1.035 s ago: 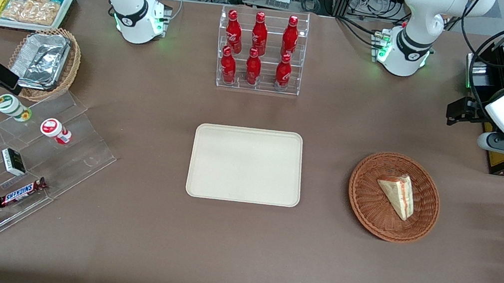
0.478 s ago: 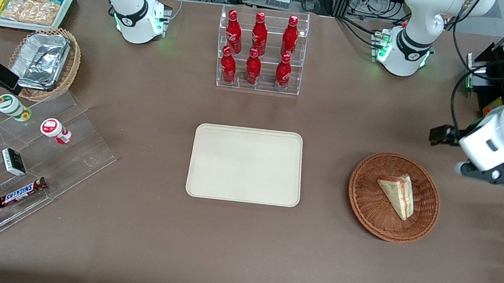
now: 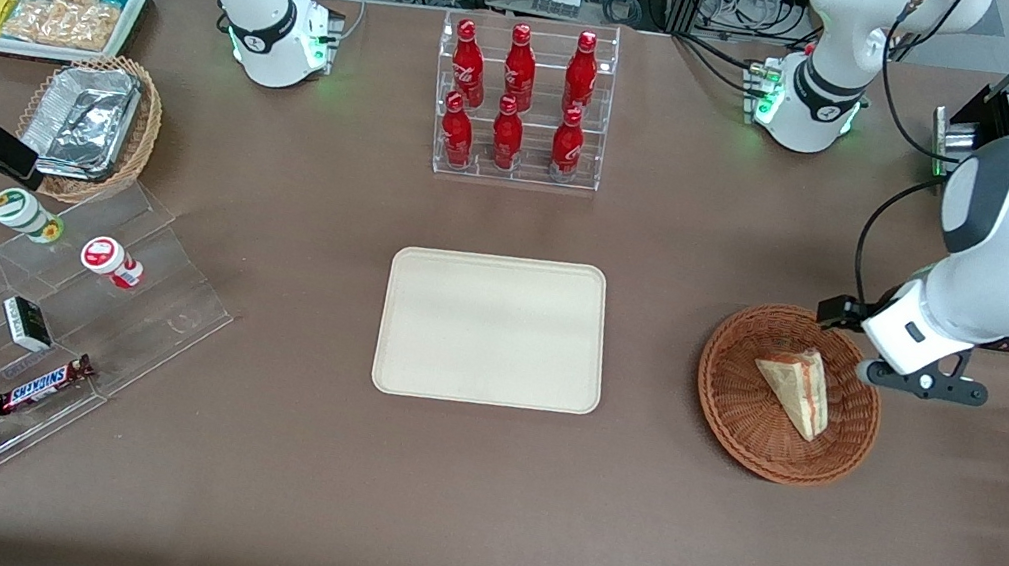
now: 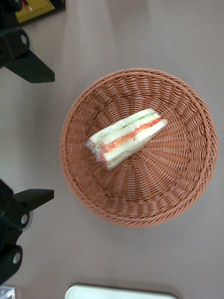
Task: Place sandwich from basket to tray
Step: 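Lower the open left gripper around the sandwich's crust edge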
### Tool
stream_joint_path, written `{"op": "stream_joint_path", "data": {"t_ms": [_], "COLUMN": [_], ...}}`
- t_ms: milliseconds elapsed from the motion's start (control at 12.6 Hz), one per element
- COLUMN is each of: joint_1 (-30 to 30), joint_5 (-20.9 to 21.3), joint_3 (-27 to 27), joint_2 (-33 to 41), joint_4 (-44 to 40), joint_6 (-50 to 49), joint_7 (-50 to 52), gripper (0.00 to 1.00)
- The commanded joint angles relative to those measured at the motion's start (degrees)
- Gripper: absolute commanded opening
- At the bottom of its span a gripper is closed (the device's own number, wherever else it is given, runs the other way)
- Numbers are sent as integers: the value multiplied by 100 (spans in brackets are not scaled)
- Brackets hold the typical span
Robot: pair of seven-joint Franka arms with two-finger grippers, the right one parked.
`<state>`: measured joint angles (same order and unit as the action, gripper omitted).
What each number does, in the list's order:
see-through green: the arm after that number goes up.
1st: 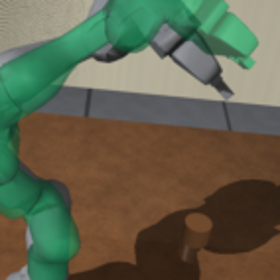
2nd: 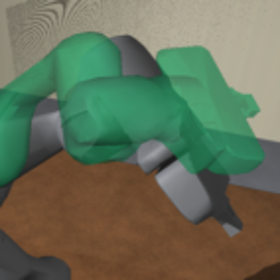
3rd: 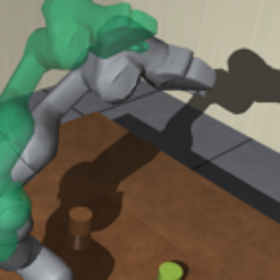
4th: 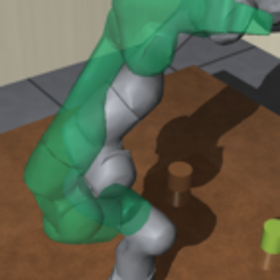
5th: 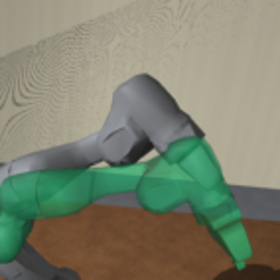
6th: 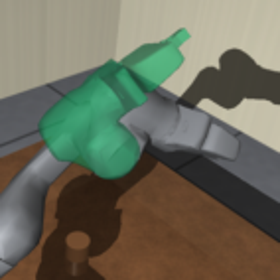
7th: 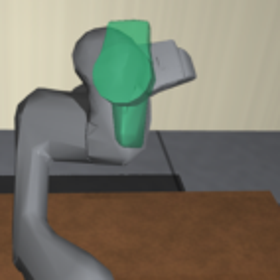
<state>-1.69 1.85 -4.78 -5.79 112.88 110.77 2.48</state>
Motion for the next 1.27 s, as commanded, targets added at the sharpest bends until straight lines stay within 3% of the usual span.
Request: {"op": "stream_joint_path", "data": {"t_ms": [0, 159, 478, 717, 1195], "joint_1": [185, 186, 107, 81, 19], "joint_5": [-27, -62, -62, -62, -27], "joint_3": [-5, -5, -32, -58, -58], "joint_2": [61, -35, -316, -501, -888], "joint_4": [707, 867, 868, 920, 929], "joint_6": [926, 1183, 1438, 1877, 2414], "joint_7": [51, 260, 2655, 3880, 4322], "gripper": [100, 100, 100, 100, 100]}}
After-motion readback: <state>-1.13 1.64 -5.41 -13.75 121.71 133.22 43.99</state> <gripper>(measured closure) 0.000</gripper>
